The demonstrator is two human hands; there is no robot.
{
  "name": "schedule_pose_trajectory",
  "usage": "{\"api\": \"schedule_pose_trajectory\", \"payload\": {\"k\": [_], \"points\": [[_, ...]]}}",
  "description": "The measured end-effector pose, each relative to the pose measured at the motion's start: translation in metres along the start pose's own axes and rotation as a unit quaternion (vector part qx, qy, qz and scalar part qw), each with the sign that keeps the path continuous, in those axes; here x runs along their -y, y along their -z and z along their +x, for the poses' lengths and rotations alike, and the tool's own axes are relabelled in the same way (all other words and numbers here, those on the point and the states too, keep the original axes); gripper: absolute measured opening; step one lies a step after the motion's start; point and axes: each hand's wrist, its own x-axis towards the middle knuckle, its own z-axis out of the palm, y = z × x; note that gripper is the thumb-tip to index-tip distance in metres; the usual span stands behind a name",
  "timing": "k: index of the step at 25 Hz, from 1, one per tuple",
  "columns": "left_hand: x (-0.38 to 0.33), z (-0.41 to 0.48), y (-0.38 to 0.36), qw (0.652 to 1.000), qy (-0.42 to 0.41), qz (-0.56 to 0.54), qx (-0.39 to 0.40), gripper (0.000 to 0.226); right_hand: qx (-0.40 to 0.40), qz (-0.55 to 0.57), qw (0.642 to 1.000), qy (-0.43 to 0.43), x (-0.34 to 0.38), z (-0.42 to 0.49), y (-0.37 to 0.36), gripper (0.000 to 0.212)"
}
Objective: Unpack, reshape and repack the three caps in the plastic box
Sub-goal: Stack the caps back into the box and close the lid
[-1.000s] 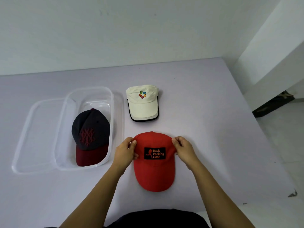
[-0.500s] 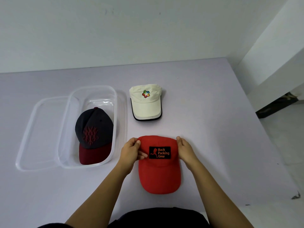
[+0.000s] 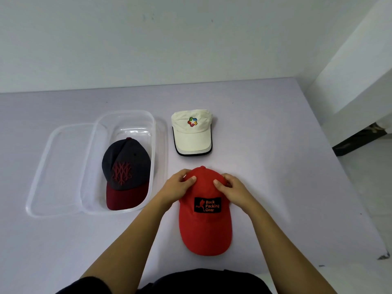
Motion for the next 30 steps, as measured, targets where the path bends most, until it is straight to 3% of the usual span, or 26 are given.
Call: {"api": "schedule_pose_trajectory", "payload": {"k": [3, 6, 10, 12, 15, 18, 22, 26, 30], "points": [[0.003, 0.002, -0.002, 0.999, -0.029, -0.005, -0.014, 0.020, 0.014, 0.044, 0.999, -0.008, 0.005, -0.002, -0.004, 0.019], [0.008, 0.000, 0.000, 0.998, -0.041, 0.045, -0.017, 0.035, 0.006, 0.030, 0.999, -0.019, 0.005, -0.009, 0.001, 0.028], [0.020, -0.013, 0.011, 0.970, -0.052, 0.217, -0.096, 0.040, -0.095, 0.001, 0.995, -0.025, -0.016, -0.025, 0.027, 0.027], [0.030, -0.021, 0.012, 0.961, -0.046, 0.233, -0.143, 0.037, -0.128, -0.029, 0.991, -0.030, -0.029, -0.033, 0.034, 0.021], [0.043, -0.033, 0.003, 0.977, -0.013, 0.111, -0.180, 0.031, -0.106, -0.041, 0.993, -0.019, -0.031, -0.036, 0.024, 0.023], [0.050, -0.037, -0.012, 0.987, 0.016, -0.051, -0.149, 0.020, -0.075, -0.036, 0.996, -0.028, -0.024, -0.030, 0.006, 0.030], [0.049, -0.032, -0.018, 0.981, 0.019, -0.105, -0.161, 0.017, -0.113, -0.032, 0.992, -0.052, -0.027, -0.024, -0.006, 0.014], [0.045, -0.028, -0.024, 0.980, 0.031, -0.123, -0.152, 0.021, -0.106, 0.007, 0.992, -0.066, -0.028, -0.026, -0.018, 0.011], [0.052, -0.023, -0.023, 0.967, 0.053, -0.177, -0.176, 0.021, -0.127, 0.187, 0.970, -0.087, -0.033, -0.026, -0.015, 0.021]]}}
